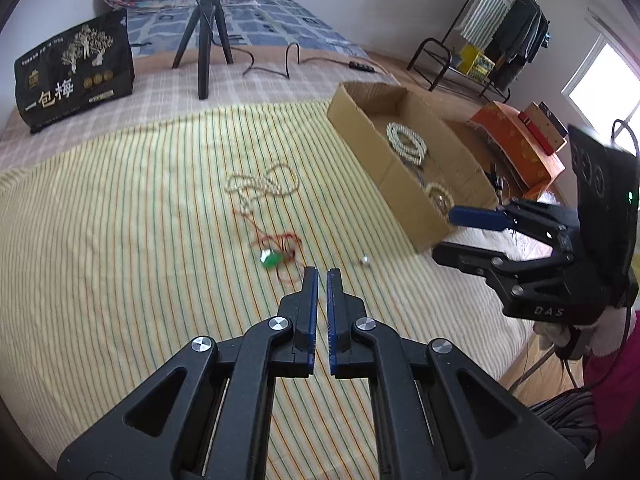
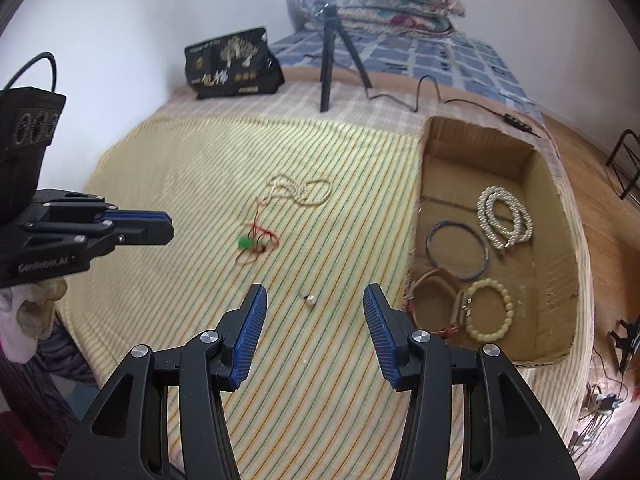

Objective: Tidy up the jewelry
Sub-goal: 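Withdraw both tools from the box toward the two pearl earrings on the sheet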

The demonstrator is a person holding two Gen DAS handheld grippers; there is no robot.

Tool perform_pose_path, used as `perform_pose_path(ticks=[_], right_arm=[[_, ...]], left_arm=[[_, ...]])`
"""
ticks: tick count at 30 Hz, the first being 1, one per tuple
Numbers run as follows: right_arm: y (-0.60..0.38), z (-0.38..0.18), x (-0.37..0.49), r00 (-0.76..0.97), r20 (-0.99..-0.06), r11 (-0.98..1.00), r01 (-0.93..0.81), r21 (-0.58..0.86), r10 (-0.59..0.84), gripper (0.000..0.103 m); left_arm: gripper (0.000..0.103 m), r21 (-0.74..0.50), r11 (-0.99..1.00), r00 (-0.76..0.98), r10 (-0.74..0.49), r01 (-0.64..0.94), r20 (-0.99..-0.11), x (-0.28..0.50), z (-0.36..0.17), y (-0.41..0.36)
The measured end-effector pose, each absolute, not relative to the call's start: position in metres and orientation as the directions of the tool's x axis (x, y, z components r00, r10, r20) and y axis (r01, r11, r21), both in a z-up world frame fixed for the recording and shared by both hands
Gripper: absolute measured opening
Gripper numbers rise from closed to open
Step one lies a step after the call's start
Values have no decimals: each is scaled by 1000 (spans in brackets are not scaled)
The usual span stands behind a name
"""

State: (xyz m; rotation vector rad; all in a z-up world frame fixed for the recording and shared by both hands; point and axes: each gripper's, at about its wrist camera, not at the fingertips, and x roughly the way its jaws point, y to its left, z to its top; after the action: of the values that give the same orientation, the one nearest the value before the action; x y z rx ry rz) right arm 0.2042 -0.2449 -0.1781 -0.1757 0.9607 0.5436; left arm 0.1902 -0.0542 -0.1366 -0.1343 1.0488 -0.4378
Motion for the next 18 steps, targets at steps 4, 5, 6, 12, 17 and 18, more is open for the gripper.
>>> perform_pose_path(ticks=[4, 5, 6, 12, 17, 18], right_arm=[[-239, -190, 205, 421, -833, 844, -528, 95, 358, 49], [-238, -192, 205, 415, -836, 841, -532, 97, 358, 49], [-236, -196, 205, 407, -841, 839, -535, 97, 357, 47], [-229, -215, 209, 374, -866, 833, -548, 84, 333, 39], [-224, -229, 211, 358, -884, 824, -565, 52, 301, 34], [-223, -231, 211, 355, -886, 821, -568, 48, 298, 34]], left_arm=[[1, -335, 898, 381, -427, 286, -820, 178, -154, -61], [1, -336, 898, 373, -427, 286, -824, 175, -158, -63], [1, -337, 897, 368, -427, 285, -826, 172, -162, -64], [1, -340, 896, 333, -425, 285, -842, 162, -182, -74], [1, -319, 899, 306, -407, 299, -860, 161, -196, -87], [1, -319, 900, 302, -406, 297, -863, 162, -199, -88]])
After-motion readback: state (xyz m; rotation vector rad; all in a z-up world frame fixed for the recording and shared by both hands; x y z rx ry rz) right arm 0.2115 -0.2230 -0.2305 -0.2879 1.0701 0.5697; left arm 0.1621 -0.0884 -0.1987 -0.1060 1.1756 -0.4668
